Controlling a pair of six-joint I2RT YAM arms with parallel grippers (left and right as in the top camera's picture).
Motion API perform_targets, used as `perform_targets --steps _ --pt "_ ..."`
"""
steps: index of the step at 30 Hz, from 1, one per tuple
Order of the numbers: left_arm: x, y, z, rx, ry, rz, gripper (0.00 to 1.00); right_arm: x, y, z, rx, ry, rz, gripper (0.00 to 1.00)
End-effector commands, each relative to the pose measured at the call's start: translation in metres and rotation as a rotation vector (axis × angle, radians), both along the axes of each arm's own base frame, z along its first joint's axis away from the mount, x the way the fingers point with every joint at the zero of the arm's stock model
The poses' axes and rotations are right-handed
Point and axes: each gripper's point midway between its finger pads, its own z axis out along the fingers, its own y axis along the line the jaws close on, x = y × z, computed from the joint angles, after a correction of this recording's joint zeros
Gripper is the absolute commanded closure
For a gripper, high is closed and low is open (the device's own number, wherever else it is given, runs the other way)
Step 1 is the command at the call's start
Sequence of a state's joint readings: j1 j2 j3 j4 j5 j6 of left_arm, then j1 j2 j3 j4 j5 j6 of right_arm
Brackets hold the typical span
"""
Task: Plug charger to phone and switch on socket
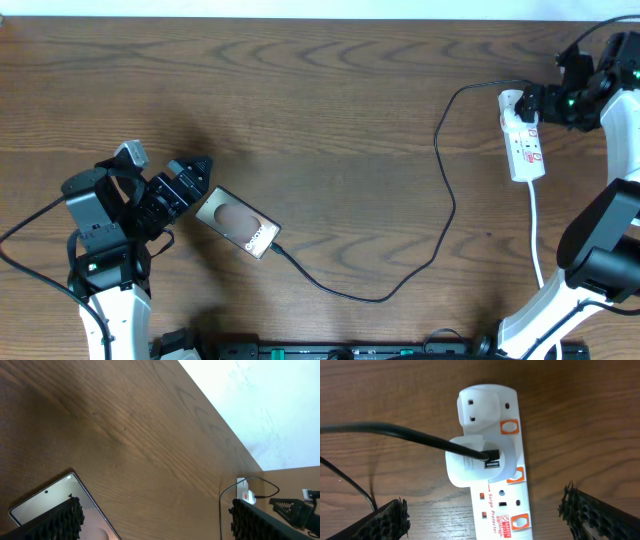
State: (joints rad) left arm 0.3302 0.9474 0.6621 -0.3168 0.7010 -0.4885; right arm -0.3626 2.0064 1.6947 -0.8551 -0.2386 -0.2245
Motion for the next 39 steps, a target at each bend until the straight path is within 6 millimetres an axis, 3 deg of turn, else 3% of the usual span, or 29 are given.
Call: perform_targets --steps 1,13,39 --pt "0.002 0.0 0.007 0.021 -0.025 -0.017 0.09 -0.001 0.005 -0.02 0.061 0.034 -0.023 0.01" --pt "0.0 -0.001 0.004 0.016 -0.012 -0.017 0.09 -0.001 0.016 -0.07 0.156 0.118 -0.017 0.01" --pt "0.0 -0.001 0.004 0.015 -0.007 -0.017 0.09 0.004 0.022 -0.067 0.213 0.101 -0.052 0.01"
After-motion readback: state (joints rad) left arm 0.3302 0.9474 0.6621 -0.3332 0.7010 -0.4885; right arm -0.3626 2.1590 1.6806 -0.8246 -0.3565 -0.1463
